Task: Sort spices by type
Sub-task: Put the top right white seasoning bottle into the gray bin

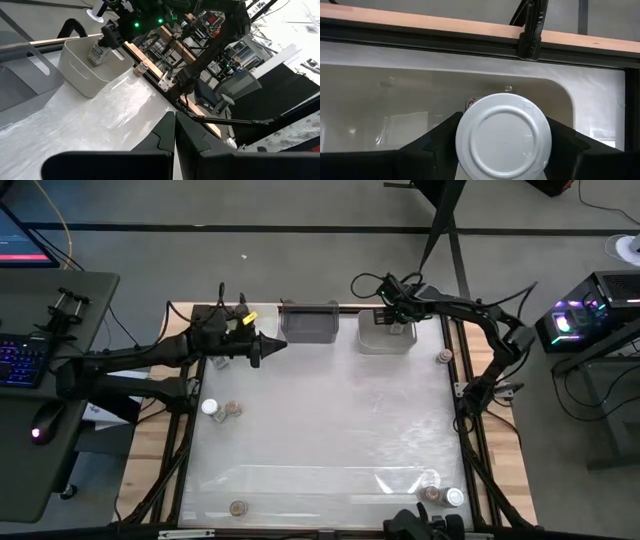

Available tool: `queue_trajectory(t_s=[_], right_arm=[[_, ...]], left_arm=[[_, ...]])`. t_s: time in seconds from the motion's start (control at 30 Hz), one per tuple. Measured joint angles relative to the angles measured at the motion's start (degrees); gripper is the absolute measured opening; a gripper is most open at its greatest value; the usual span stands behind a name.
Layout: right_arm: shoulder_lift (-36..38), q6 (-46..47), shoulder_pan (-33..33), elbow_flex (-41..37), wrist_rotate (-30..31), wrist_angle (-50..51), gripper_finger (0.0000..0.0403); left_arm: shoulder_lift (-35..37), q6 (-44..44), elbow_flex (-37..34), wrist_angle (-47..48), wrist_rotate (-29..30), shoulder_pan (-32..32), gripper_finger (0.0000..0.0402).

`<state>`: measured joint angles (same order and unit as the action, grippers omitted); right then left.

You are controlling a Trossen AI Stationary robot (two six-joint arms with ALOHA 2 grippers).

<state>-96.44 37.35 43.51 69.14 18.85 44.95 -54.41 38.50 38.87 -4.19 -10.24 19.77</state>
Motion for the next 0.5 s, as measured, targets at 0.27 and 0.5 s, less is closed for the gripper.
queue_trajectory(t_s=[0.27, 0.5], right_arm=[[0.0, -0.2, 0.0, 0.0, -0.6, 0.2, 0.022], [0.0, -0.3, 0.0, 0.0, -0.6, 2.2, 0.0221]], left_arm=[[0.0, -0.1, 0.0, 0.0, 0.0, 0.0, 0.0], [0.0, -0.1, 0.0, 0.0, 0.0, 0.0, 0.0]])
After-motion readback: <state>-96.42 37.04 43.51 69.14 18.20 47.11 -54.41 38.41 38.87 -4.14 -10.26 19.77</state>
